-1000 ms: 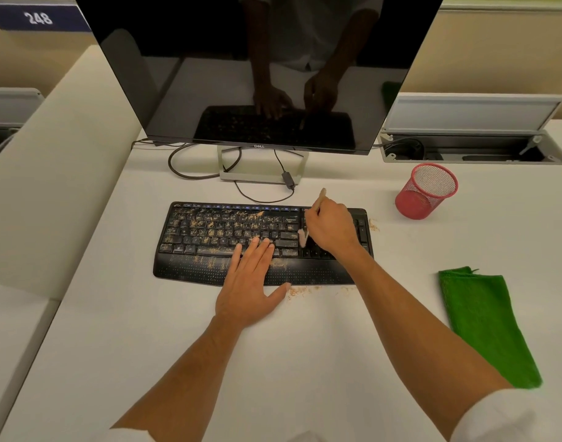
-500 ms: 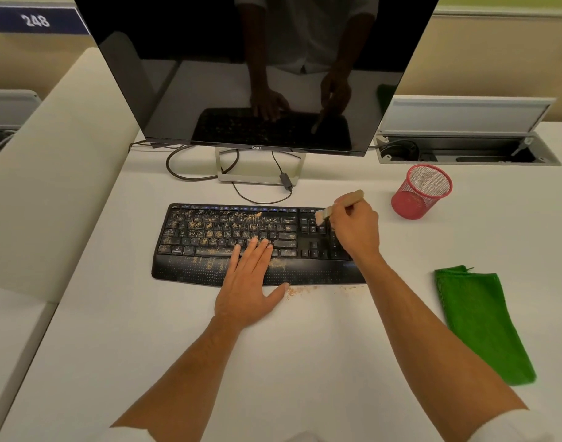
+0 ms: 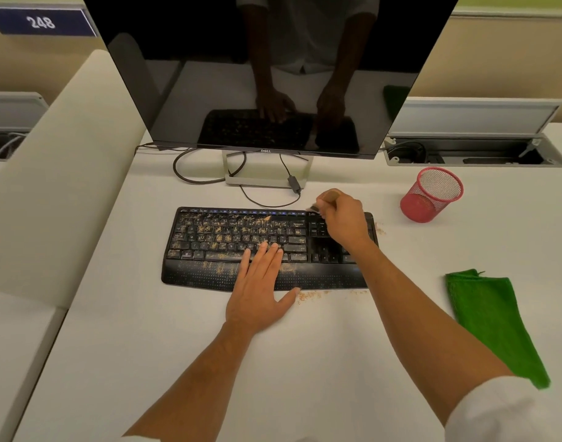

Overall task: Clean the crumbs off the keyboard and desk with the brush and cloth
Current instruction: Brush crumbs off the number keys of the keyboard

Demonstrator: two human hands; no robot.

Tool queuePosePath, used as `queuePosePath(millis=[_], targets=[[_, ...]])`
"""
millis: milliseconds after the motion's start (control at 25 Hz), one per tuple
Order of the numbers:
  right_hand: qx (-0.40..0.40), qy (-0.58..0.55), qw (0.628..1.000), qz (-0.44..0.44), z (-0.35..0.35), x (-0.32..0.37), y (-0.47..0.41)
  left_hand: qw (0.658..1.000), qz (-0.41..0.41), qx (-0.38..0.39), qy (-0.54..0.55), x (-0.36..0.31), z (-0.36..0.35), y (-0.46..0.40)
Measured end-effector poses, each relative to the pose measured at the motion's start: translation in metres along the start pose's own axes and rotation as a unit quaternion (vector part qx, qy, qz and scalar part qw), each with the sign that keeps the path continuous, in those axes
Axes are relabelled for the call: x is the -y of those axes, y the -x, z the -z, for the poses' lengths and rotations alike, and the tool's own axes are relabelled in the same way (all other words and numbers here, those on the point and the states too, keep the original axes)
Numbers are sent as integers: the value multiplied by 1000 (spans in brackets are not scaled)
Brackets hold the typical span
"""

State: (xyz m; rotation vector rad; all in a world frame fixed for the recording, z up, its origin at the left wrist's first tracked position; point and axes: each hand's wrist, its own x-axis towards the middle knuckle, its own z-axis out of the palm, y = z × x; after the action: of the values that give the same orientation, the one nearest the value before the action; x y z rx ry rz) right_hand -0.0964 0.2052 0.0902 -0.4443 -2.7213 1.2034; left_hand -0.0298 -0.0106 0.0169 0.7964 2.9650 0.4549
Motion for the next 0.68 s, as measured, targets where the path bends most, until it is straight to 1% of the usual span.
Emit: queuePosePath(millis=[160,200,240,320,400,480,560,680], targets=[[70,-68,995,-11,-12,15,-7,1000,-4,-5,3,1,0,0],[72,-86,993,-17,-11,17,-9,1000,-6,-5,3,1,0,0],[59,-104,992,-27,-9,16,-11,1000,-7,-4,3,1,0,0],[2,-120,991,-60,-2,12,-16,1000,-7,-2,2,1,0,0],[-50,-99,990,-91,5,6,-18,1000,-7,0,2,1,0,-1],[-68,-64,990,-107,6,2,-17,1000,-7,-1,2,1,-1,-1],[-51,-48,992,-104,2,7,-17,1000,-6,-1,5,1,-1,-1],[8,-55,995,-80,-16,21,-22,1000,-6,1,2,1,-2,-1]])
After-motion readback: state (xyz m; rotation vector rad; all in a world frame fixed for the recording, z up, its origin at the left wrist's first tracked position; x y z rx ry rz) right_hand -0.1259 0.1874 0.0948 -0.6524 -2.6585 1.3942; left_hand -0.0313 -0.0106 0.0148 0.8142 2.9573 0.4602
